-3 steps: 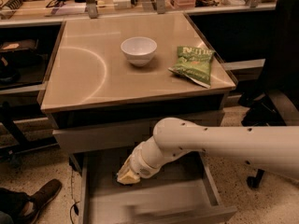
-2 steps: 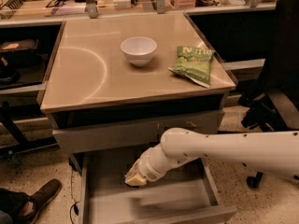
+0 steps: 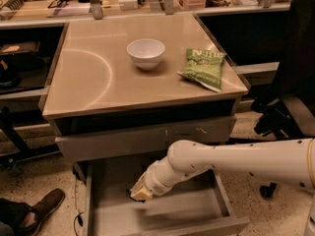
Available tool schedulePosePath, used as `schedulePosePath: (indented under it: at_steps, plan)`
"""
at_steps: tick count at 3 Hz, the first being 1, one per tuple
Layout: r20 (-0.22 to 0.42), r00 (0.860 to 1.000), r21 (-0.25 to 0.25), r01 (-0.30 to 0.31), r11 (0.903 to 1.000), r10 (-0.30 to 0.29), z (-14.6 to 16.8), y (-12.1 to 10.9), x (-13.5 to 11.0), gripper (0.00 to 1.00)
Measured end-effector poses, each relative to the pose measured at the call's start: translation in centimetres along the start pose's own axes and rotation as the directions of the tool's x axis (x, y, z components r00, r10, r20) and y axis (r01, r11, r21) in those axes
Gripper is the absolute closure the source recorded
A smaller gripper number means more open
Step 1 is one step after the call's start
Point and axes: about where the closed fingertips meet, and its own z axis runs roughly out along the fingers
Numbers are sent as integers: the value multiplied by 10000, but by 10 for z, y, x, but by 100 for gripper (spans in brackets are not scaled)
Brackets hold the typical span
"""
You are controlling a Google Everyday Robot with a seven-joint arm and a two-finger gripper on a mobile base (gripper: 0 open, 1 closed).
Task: Place rxbar blueberry into middle drawer
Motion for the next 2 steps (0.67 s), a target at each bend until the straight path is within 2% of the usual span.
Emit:
schedulePosePath:
  at_steps: [2]
  plan:
    - [37,9998,-11,-178,9998,178,42,-21,11,100]
